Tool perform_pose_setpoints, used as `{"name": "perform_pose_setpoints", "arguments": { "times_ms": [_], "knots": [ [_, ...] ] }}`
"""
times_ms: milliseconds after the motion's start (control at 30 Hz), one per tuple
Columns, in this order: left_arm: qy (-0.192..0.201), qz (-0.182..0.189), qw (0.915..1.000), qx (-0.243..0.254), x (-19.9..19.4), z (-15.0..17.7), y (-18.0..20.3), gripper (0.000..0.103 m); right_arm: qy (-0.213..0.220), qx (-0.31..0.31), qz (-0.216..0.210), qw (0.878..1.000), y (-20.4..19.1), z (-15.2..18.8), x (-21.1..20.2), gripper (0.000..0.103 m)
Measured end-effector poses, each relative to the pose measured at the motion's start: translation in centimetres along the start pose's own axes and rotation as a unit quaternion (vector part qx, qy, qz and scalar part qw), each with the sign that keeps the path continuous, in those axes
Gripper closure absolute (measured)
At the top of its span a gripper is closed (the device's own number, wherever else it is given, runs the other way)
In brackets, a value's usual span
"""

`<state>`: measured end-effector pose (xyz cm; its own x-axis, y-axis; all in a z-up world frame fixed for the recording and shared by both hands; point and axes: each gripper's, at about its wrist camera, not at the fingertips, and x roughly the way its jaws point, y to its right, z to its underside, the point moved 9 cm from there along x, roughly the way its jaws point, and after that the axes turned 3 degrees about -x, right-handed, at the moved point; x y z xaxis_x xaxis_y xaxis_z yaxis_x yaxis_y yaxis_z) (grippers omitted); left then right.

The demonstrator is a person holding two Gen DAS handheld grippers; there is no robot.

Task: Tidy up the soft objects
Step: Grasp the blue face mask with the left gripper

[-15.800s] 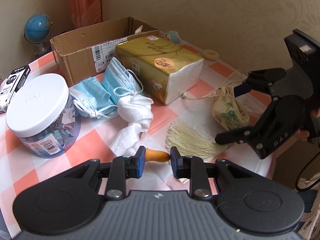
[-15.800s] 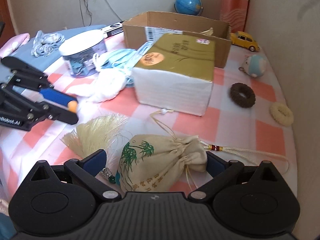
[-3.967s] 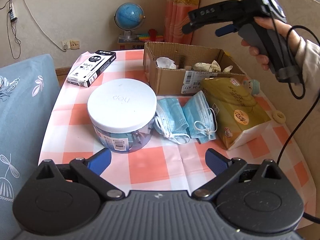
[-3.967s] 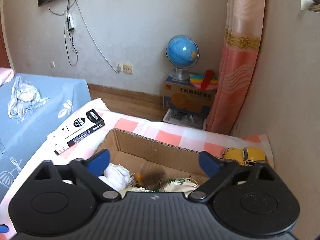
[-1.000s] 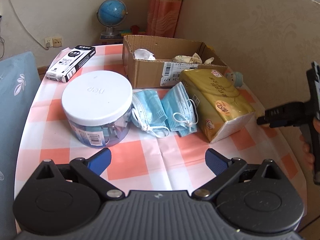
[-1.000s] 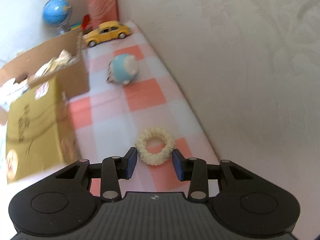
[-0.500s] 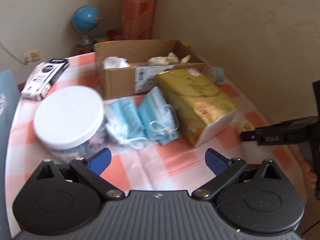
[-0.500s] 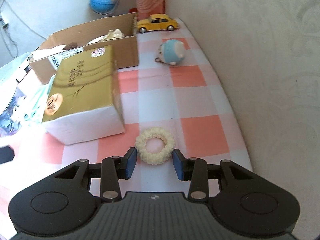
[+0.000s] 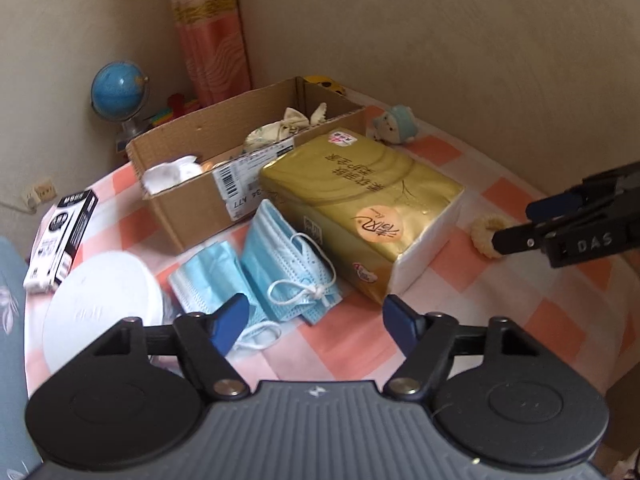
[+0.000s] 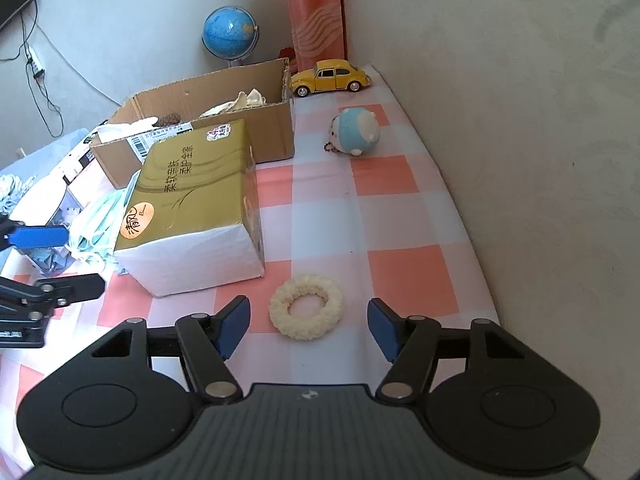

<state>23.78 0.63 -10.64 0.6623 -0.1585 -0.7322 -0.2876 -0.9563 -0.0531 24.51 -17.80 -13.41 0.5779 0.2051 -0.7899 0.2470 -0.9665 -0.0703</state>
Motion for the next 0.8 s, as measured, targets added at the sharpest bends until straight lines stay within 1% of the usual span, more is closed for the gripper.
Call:
{"name": "perform_pose_setpoints", "arguments": {
  "times_ms": [67, 200, 233, 333, 433, 500, 567, 667, 800],
  "knots": [
    [0.003, -0.007, 1.0, 0.006, 0.4, -0.2, 0.1, 0.042, 0.001, 0.007, -0.004, 1.0, 0.2, 0.0, 0.0, 0.033],
    [-0.001, -0.011, 0.9999, 0.012, 1.6, -0.5, 0.0, 0.053, 0.002, 0.013, -0.007, 1.0, 0.4, 0.1, 0.1, 0.033],
    [-0.001, -0.015, 0.9998, 0.015, 1.9, -0.5, 0.0, 0.058, 0.002, 0.013, -0.007, 1.0, 0.4, 0.1, 0.1, 0.033],
    [-0.001, -0.023, 0.9995, 0.023, 2.5, -0.5, -0.2, 0.06, 0.001, 0.012, -0.009, 1.0, 0.5, 0.1, 0.2, 0.033],
    [-0.004, -0.026, 0.9993, 0.027, 2.9, -0.3, -0.3, 0.069, 0.001, 0.016, -0.013, 1.0, 0.5, 0.1, 0.2, 0.033],
    [-0.008, -0.019, 0.9995, 0.024, 3.1, -0.2, -0.4, 0.073, 0.001, 0.017, -0.015, 1.0, 0.4, 0.1, 0.2, 0.033],
    [-0.008, -0.015, 0.9996, 0.023, 3.1, -0.2, -0.3, 0.082, 0.0, 0.017, -0.015, 1.0, 0.4, 0.2, 0.3, 0.033],
    [-0.004, -0.007, 0.9997, 0.025, 2.8, -0.3, -0.2, 0.087, 0.001, 0.018, -0.015, 1.0, 0.4, 0.1, 0.2, 0.033],
    [-0.001, 0.004, 0.9997, 0.024, 2.0, -0.3, 0.0, 0.09, 0.002, 0.017, -0.014, 1.0, 0.4, 0.0, 0.0, 0.033]
  ]
}}
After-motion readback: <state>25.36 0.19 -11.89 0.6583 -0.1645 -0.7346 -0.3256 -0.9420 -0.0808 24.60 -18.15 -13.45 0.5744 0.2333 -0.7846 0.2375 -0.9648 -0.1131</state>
